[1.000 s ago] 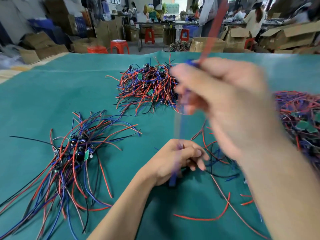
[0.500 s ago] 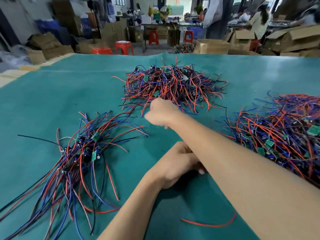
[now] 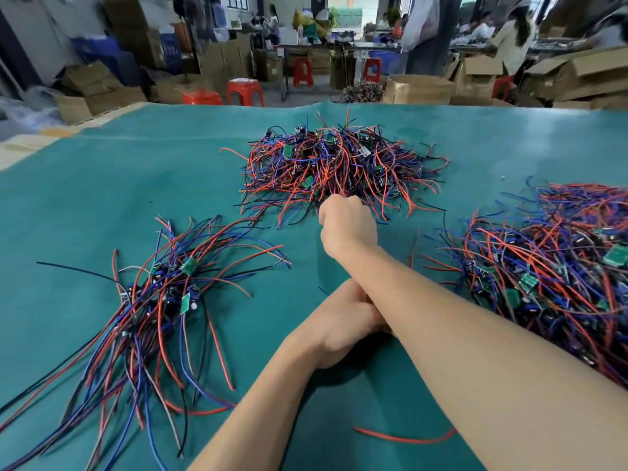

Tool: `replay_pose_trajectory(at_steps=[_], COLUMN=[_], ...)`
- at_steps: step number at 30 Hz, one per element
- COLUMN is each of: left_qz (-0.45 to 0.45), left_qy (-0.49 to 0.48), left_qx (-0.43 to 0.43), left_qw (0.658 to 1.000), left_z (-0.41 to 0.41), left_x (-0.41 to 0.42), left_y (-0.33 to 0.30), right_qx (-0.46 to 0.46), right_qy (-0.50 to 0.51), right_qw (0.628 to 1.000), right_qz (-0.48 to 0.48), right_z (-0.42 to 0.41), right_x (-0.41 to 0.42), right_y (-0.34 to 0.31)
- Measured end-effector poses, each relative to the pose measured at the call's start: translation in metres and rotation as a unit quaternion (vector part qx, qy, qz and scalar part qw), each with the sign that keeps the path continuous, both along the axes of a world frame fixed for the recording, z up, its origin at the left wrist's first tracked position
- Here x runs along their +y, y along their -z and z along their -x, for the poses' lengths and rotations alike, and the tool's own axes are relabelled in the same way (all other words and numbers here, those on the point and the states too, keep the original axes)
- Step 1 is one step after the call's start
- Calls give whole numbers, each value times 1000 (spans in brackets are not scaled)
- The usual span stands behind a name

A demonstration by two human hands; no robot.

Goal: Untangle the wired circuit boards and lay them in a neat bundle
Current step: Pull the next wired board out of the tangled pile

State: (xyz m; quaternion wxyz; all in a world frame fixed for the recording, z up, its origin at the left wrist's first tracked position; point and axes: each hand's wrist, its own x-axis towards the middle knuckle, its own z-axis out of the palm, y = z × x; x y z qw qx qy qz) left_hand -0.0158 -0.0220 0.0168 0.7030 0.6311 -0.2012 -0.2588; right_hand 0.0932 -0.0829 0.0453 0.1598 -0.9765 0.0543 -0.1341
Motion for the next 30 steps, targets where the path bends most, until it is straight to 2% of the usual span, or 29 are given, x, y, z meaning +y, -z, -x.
replay_pose_trajectory(at_steps=[2, 6, 9, 11, 14, 16, 20, 22, 30], left_qz=[1, 6, 87, 143, 208, 227, 191, 172, 73], left_qy=[10, 40, -14, -64, -111, -139, -147, -143, -122], left_qx=[2, -7, 96, 182, 264, 281, 231, 203, 109], left_qw=[1000, 999, 991, 971, 935, 922, 942, 953, 984], left_z=[0, 0, -5, -11, -15, -17, -18, -17, -13], left_x=[0, -1, -1, -1, -1, -2, -1, -1, 0], left_y=[0, -1, -4, -5, -7, -8, -4, -3, 0], right_qx=[-19, -42, -68, -86, -60, -16, 67, 108, 231], right_qy=[20, 47, 61, 48, -23, -98, -184, -211, -325], right_qw=[999, 980, 968, 958, 939, 915, 866, 856, 779], right_qz=[-40, -189, -232, -268, -338, -391, -461, -458, -483], right_z=[2, 16, 37, 60, 100, 125, 148, 149, 155], right_x=[-1, -18, -49, -70, -89, -95, -99, -96, -94], right_y=[-2, -6, -11, -13, -14, -15, -14, -11, -11])
